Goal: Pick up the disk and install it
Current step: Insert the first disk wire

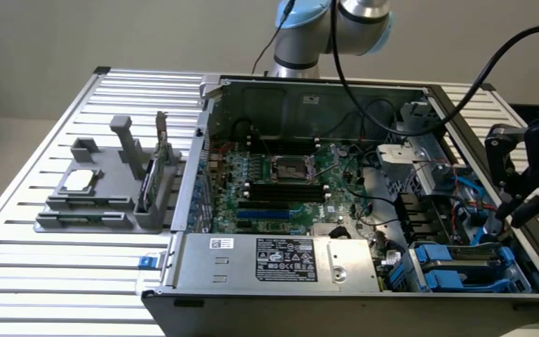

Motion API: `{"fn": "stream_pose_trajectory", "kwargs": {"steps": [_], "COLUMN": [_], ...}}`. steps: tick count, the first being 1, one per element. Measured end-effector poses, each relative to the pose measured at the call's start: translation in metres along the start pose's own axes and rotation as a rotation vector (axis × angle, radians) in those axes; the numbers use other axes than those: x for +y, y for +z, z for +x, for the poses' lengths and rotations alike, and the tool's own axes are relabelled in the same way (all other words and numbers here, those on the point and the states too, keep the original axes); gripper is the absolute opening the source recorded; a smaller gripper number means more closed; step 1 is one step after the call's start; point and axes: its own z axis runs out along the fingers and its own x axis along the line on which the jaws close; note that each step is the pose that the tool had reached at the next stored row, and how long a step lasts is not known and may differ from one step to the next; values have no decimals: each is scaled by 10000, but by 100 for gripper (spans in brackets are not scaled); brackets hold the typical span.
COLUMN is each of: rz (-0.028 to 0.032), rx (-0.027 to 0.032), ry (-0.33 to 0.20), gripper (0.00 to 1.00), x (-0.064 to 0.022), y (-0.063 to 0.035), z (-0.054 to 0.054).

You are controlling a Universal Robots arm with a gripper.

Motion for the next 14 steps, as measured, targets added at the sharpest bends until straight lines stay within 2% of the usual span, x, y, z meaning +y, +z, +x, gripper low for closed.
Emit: {"fn": "stream_pose_trajectory", "kwargs": {"steps": [14], "rz": [33], "rx": [-90], "ry": [1085], "gripper": [22], "x": [-9], "y": [57], "z": [-4]}}
